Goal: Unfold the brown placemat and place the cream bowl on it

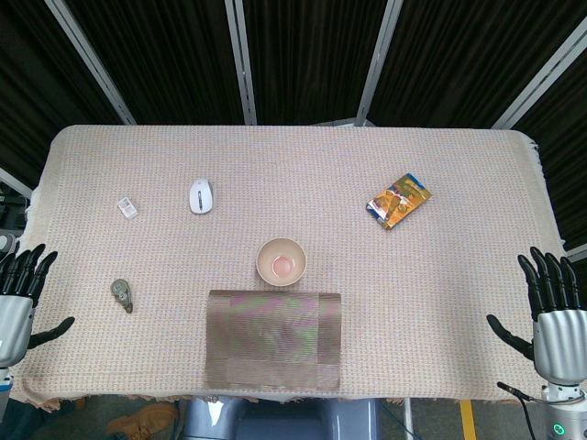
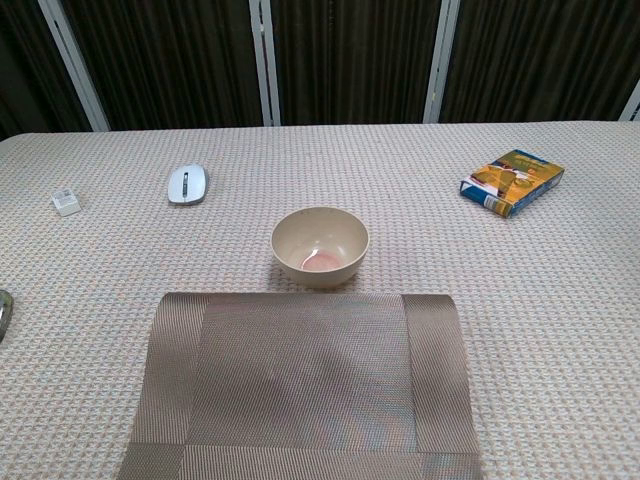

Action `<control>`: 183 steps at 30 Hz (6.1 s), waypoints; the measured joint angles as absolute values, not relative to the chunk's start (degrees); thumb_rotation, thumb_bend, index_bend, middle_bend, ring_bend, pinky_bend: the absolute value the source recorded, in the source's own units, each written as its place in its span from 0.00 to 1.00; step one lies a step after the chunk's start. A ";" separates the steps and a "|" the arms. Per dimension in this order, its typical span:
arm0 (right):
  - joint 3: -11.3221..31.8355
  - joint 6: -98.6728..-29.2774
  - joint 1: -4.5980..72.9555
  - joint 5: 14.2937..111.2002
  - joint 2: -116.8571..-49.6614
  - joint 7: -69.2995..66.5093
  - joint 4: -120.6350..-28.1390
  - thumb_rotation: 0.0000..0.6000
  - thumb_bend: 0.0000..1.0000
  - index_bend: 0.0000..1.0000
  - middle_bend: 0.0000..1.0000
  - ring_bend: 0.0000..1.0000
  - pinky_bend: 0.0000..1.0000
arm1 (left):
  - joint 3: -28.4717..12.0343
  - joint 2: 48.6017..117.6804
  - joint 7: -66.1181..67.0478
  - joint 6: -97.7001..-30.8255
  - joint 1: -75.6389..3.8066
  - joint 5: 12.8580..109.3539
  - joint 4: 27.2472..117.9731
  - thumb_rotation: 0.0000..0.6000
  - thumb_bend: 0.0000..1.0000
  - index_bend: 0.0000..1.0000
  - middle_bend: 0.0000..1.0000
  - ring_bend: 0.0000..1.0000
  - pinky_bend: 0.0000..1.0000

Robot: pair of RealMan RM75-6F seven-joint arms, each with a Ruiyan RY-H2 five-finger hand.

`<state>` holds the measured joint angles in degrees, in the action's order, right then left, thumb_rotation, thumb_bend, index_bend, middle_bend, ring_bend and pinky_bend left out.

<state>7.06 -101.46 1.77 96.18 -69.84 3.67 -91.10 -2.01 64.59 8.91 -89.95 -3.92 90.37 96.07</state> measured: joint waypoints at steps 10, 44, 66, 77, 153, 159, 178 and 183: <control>6.85 -99.72 1.73 94.90 -69.06 5.13 -92.32 1.00 0.00 0.00 0.00 0.00 0.00 | -1.89 64.29 6.75 -84.99 -6.78 91.11 96.59 1.00 0.00 0.00 0.00 0.00 0.00; 10.32 -93.96 3.25 84.88 -69.10 4.08 -89.06 1.00 0.00 0.00 0.00 0.00 0.00 | -6.64 95.51 5.08 -49.86 -46.88 92.23 67.07 1.00 0.26 0.35 0.00 0.00 0.00; 9.97 -94.00 3.12 85.31 -68.13 1.60 -89.56 1.00 0.00 0.00 0.00 0.00 0.00 | -7.02 97.92 10.27 -53.45 -47.75 88.00 65.26 1.00 0.49 0.62 0.00 0.00 0.00; 8.89 -94.29 2.85 86.89 -67.77 1.53 -90.52 1.00 0.00 0.00 0.00 0.00 0.00 | -7.44 85.54 9.16 -59.28 -40.77 83.47 67.70 1.00 0.49 0.62 0.00 0.00 0.00; 8.54 -94.70 2.19 87.29 -65.76 -1.40 -92.18 1.00 0.00 0.00 0.00 0.00 0.00 | 16.72 91.77 -9.71 -74.73 -27.06 113.69 67.10 1.00 0.01 0.34 0.00 0.00 0.00; 8.54 -94.63 2.21 87.26 -65.74 -1.41 -92.15 1.00 0.00 0.00 0.00 0.00 0.00 | 16.79 92.56 -9.60 -75.12 -26.89 113.54 65.77 1.00 0.01 0.34 0.00 0.00 0.00; 8.58 -94.65 2.16 87.18 -65.65 -1.47 -92.15 1.00 0.00 0.00 0.00 0.00 0.00 | 16.86 94.38 -9.25 -75.82 -27.08 113.13 63.47 1.00 0.12 0.36 0.00 0.00 0.00; 8.58 -94.60 2.16 87.15 -65.61 -1.51 -92.17 1.00 0.00 0.00 0.00 0.00 0.00 | 16.91 94.34 -8.76 -75.59 -27.30 113.08 63.86 1.00 0.15 0.37 0.00 0.00 0.00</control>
